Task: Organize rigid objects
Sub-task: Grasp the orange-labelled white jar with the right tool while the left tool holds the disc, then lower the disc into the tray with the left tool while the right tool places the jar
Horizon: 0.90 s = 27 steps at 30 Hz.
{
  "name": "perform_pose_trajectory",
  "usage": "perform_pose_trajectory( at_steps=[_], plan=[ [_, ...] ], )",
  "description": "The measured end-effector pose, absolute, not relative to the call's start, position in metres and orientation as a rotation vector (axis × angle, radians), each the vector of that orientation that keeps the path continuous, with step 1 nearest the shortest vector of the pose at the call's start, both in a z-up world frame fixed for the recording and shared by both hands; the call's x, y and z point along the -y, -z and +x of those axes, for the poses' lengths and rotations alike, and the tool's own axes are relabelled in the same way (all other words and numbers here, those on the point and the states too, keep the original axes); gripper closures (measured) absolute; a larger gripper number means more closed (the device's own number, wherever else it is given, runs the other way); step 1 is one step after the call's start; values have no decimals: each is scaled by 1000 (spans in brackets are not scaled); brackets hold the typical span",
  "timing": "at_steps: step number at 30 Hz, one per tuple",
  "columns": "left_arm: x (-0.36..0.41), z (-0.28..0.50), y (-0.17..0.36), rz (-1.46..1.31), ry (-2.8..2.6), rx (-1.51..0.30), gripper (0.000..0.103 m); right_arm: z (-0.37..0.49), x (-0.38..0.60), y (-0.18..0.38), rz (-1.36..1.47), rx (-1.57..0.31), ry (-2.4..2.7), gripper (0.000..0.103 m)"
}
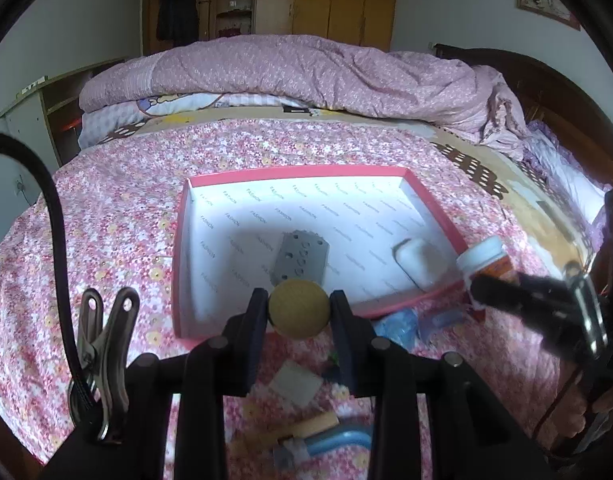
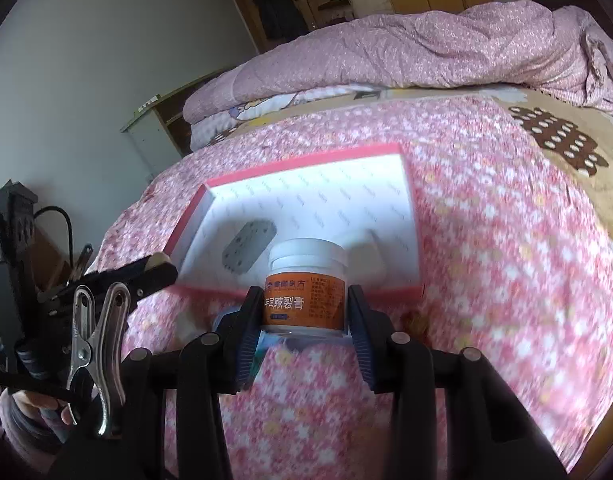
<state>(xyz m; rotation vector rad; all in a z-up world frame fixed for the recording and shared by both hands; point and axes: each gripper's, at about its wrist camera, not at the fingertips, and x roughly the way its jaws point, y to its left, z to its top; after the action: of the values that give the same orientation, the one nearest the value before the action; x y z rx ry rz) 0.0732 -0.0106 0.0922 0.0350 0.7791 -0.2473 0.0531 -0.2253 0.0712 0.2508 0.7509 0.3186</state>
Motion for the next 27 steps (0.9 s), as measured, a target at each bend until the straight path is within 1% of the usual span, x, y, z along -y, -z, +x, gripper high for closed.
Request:
perform_pose_trajectory(
  at_steps=[9,16,23,25,26,27],
  plan=[
    [9,107,-77,56,216,-833,70,93,222,-70,145,-737,-228,60],
    [11,125,-67,35,217,-860,70,127,218,-66,139,-754,-230,60],
    [22,137,-57,47,222,-874,70,148,223,-49,169,-790,-237,60],
    [26,138,-55,64,216,-865,65,151,224,-47,174,-793,-233,61],
    [28,139,-54,80,216,-868,59,153,226,-46,182,-794,-231,61],
    [30,139,-53,92,219,-870,57,154,227,-45,185,-796,-226,61]
  ],
)
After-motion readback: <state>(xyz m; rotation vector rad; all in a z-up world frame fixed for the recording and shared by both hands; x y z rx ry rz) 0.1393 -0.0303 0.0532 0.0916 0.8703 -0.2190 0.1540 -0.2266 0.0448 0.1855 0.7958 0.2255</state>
